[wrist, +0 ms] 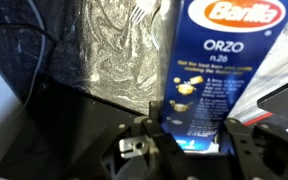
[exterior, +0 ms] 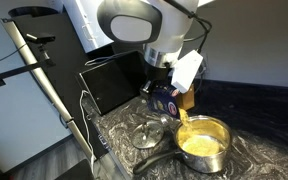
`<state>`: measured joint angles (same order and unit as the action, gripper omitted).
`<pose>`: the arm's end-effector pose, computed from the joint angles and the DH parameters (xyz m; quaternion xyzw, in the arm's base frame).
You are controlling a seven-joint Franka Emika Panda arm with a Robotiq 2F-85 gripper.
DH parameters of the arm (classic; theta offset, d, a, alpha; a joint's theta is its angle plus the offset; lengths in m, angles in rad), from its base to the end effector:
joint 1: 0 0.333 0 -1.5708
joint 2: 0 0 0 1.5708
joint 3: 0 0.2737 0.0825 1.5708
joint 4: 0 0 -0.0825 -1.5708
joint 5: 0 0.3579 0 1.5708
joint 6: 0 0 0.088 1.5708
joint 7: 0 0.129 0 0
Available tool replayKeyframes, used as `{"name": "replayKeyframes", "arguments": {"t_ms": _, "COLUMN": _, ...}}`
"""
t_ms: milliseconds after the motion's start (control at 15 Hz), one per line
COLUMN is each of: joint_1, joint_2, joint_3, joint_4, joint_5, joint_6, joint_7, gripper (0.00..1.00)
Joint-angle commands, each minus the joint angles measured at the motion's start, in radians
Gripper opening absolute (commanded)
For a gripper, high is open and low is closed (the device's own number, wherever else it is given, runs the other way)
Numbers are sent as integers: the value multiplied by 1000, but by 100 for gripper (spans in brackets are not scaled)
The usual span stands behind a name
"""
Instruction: Pour some contents from the box into the pot
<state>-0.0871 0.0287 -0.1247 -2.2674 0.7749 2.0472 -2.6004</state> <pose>0.4806 -0.0503 0.2976 -0.5368 -0.7763 -0.2871 0.1637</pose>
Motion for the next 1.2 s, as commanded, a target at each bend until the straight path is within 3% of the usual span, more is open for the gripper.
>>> {"name": "replayKeyframes", "arguments": {"t_ms": 0, "joint_1": -12, "joint_2": -5, "joint_3": 8, "joint_4": 16, "joint_5": 23, "joint_6": -35, "joint_7": 1, "gripper": 23}}
{"name": "replayKeyframes", "arguments": {"t_ms": 267, "joint_1": -10, "joint_2": -2, "joint_3": 10, "joint_4": -11, "joint_5": 3, "joint_6": 12, "joint_7": 1, "gripper": 23}}
{"name": "replayKeyframes", "arguments": {"t_ms": 667, "joint_1": 33, "joint_2": -18, "joint_3": 58, "joint_4": -96, "joint_5": -128, "joint_6": 255, "joint_7": 137, "gripper": 23}}
{"name": "replayKeyframes", "arguments": {"t_ms": 933, "joint_1": 72, "joint_2": -37, "joint_3": 111, "joint_4": -152, "joint_5": -272, "joint_6": 396, "joint_7": 280, "gripper": 23}}
{"name": "replayKeyframes", "arguments": {"t_ms": 1133, "joint_1": 98, "joint_2": -62, "joint_3": 139, "joint_4": -190, "joint_5": -442, "joint_6": 457, "joint_7": 427, "gripper": 23}}
